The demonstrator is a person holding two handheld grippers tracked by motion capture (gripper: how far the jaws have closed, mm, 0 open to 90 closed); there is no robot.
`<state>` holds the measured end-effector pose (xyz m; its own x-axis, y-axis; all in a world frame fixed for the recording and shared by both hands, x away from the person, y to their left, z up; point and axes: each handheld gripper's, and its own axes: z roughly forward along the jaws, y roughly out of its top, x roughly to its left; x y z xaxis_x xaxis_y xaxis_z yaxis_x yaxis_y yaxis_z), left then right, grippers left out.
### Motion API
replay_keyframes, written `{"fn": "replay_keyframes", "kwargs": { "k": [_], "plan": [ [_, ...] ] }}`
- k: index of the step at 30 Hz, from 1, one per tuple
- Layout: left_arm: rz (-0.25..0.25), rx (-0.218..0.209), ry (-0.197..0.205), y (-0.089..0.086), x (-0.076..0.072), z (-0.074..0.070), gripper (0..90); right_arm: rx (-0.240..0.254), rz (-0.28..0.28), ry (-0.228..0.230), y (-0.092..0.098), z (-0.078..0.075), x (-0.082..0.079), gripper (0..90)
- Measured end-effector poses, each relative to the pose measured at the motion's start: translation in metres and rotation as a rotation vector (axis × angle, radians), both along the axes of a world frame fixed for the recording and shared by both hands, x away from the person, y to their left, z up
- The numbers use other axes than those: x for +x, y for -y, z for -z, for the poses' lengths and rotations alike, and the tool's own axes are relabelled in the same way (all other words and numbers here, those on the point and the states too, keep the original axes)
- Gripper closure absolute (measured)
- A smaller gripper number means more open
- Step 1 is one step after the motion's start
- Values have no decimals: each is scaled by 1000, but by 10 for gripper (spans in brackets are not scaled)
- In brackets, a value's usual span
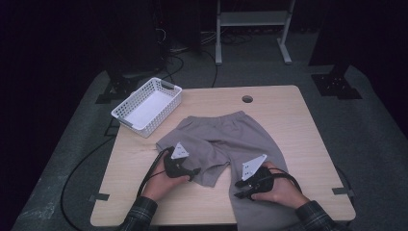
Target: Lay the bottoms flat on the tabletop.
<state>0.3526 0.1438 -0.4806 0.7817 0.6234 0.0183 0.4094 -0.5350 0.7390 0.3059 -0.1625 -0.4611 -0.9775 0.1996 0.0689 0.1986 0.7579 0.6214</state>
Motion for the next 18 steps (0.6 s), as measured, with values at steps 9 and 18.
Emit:
{"fn": "replay_keyframes", "kwargs": {
  "k": [9, 18],
  "plan": [
    [52, -16, 48, 16, -22, -28, 238, 44, 145, 79, 14, 1, 18, 541],
    [80, -14, 2, 15, -48, -29, 315, 81, 217, 91, 27, -1, 20, 538]
  ]
}}
